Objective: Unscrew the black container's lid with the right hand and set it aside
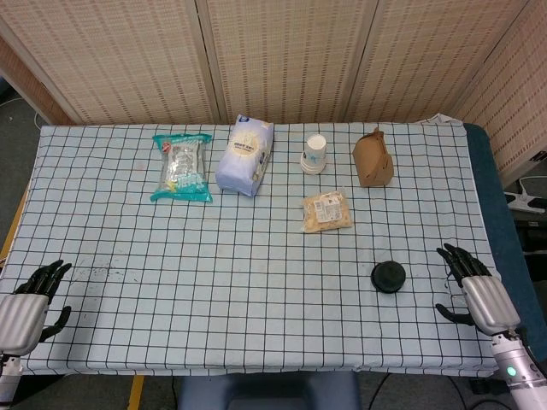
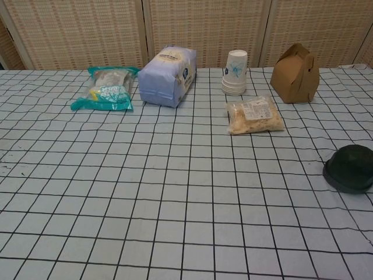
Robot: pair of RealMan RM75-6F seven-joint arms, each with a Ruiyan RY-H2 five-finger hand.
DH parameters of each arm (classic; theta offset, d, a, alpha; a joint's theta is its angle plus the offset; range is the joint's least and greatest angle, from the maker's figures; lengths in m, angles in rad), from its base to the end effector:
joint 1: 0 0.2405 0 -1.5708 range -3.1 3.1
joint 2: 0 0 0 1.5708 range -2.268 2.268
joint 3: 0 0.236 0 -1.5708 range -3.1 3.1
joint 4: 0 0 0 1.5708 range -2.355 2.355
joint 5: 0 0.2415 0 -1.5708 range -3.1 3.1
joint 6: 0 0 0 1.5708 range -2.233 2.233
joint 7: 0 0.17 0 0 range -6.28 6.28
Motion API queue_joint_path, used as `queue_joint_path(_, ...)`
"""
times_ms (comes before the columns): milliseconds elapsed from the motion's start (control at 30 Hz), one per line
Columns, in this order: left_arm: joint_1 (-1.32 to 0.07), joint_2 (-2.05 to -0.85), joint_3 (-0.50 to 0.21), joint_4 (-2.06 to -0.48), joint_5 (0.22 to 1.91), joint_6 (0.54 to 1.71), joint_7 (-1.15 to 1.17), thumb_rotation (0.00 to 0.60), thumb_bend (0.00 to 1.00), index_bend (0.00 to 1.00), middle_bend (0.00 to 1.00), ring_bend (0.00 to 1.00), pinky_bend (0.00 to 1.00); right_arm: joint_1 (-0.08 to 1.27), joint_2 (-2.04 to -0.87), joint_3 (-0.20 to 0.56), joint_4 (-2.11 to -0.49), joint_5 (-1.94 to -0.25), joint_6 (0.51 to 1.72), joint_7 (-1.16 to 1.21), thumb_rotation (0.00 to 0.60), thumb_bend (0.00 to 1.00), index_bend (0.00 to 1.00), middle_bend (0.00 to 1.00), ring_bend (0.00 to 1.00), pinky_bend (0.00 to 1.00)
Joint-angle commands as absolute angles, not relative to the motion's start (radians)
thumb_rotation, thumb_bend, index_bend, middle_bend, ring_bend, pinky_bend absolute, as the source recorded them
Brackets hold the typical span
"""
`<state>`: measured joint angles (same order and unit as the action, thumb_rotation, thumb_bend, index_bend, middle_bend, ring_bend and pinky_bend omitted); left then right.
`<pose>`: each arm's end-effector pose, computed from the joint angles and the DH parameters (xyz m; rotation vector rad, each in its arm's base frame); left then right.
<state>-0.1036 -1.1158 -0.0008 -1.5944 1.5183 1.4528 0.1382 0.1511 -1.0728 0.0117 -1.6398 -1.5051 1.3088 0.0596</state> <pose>-0.3101 0.2019 0.1105 -1.5054 -0.8159 -0.7592 -0.3060 -0.2157 0.0998 1.5250 -1.0509 0.8425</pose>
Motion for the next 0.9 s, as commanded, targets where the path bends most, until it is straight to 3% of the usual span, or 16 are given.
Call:
queue_joint_path(33, -0.102, -1.103, 0.000, -1.608, 1.509, 1.443, 0.121, 0.600, 0.38, 0.07, 0.05, 0.09, 0.37, 0.150, -1.076, 0.006, -1.636, -1.514, 1.311, 0.061, 0.600, 0.11, 0.00, 0.00, 0.00, 0.13)
queue_joint_path(400, -0.097, -1.093, -0.001, -1.633, 1.508, 1.449, 0.135, 0.600, 0.39, 0.07, 0.05, 0.09, 0.37, 0.167, -1.065, 0.009, -1.639, -1.451, 1.245, 0.028, 0.600, 0.09, 0.00, 0.00, 0.00, 0.13)
queue_joint_path(667, -0.100, -1.096, -0.007, -1.627, 1.480, 1.431, 0.139, 0.600, 0.39, 0.07, 0.05, 0.09, 0.37, 0.189, -1.128, 0.018, -1.564, -1.450, 1.230, -0.024, 0.600, 0.06, 0.00, 0.00, 0.00, 0.10)
queue_joint_path(900, -0.085, -1.090, -0.016, -1.652, 1.486, 1.472, 0.145, 0.600, 0.39, 0.07, 0.05, 0.09, 0.37, 0.243, -1.264, 0.034, -1.339, -1.461, 1.148, 0.258, 0.600, 0.06, 0.00, 0.02, 0.00, 0.10)
